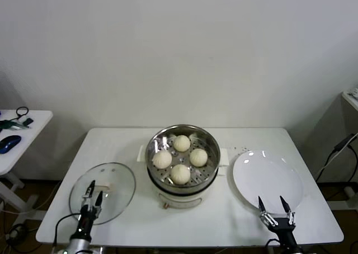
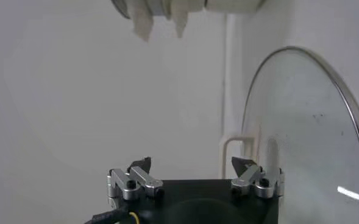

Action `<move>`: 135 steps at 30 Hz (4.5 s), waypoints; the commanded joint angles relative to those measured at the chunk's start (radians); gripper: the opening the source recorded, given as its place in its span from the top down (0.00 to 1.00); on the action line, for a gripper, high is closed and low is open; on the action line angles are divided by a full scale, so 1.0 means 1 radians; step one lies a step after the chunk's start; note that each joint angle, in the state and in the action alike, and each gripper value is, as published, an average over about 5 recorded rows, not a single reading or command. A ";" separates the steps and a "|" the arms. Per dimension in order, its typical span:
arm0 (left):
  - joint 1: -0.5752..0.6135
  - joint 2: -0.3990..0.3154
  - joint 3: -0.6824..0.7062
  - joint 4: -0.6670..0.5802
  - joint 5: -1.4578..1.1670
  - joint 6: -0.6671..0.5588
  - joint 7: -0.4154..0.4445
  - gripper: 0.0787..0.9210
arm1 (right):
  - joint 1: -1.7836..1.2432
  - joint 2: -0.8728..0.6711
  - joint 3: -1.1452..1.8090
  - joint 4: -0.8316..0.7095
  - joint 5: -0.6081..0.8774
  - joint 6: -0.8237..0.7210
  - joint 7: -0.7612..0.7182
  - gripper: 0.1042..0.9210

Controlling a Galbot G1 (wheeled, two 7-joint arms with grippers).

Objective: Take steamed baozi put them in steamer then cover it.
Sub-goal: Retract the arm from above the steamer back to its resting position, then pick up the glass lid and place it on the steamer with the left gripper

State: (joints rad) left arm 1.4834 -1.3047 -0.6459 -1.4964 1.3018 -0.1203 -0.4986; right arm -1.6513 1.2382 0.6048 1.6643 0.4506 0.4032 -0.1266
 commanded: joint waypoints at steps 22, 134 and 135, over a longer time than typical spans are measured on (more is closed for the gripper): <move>-0.146 0.030 0.014 0.171 -0.019 0.009 0.030 0.50 | -0.010 0.051 -0.002 0.003 -0.045 0.006 -0.002 0.12; -0.383 -0.225 0.731 -0.317 0.323 0.708 0.659 0.94 | 0.047 0.034 0.022 -0.088 -0.098 0.082 0.107 0.12; -0.383 -0.226 0.731 -0.315 0.323 0.708 0.657 0.94 | 0.047 0.034 0.022 -0.089 -0.098 0.084 0.107 0.12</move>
State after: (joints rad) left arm 1.1038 -1.5279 0.0798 -1.8143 1.6212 0.5867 0.1583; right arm -1.6042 1.2711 0.6264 1.5768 0.3534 0.4825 -0.0185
